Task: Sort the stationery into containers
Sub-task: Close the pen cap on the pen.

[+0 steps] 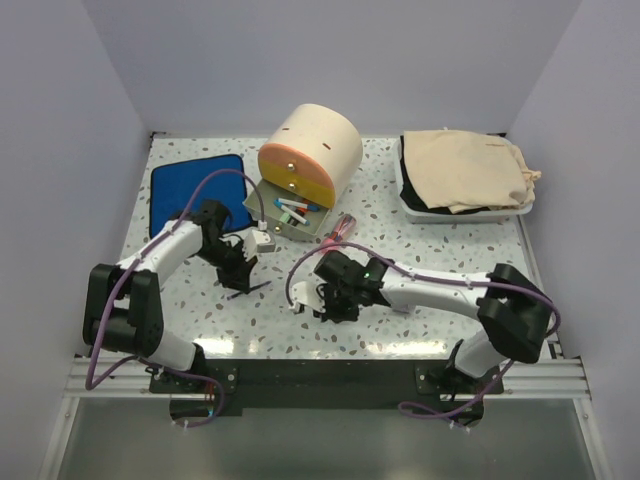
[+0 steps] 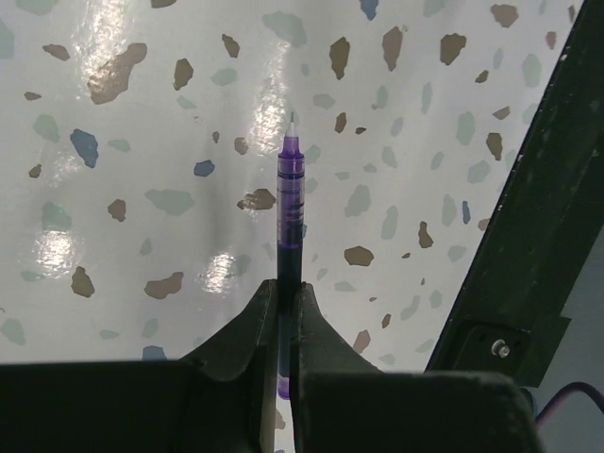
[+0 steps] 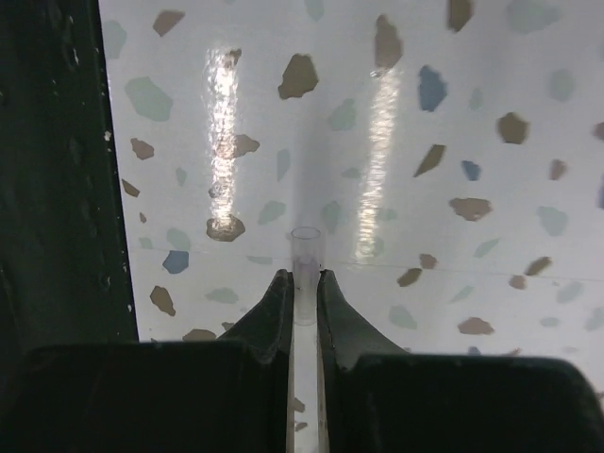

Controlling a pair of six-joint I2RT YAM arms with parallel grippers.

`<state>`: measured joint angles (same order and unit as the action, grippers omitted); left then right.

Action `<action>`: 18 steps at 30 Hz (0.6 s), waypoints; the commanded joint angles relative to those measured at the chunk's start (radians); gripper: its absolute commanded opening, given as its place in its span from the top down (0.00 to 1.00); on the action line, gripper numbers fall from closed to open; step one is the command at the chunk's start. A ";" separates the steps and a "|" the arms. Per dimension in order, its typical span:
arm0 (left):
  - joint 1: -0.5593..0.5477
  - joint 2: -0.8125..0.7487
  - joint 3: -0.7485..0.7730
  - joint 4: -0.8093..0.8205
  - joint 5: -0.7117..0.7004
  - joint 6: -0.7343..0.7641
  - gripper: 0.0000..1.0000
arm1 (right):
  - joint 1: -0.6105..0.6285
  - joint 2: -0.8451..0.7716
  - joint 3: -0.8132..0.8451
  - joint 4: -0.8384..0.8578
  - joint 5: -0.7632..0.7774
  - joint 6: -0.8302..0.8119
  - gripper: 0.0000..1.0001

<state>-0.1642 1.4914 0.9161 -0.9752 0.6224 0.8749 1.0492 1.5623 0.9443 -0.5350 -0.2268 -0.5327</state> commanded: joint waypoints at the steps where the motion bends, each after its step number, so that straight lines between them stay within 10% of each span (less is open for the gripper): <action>1: 0.008 -0.002 0.043 -0.132 0.111 0.085 1.00 | -0.011 -0.181 0.099 -0.043 -0.005 -0.033 1.00; 18: -0.005 0.124 0.262 -0.339 0.310 0.151 1.00 | -0.011 -0.320 -0.127 0.469 0.222 -0.361 1.00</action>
<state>-0.1646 1.6024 1.1236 -1.2594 0.8421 1.0168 1.0393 1.2160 0.8253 -0.2840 -0.0628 -0.7959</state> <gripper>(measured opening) 0.076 0.063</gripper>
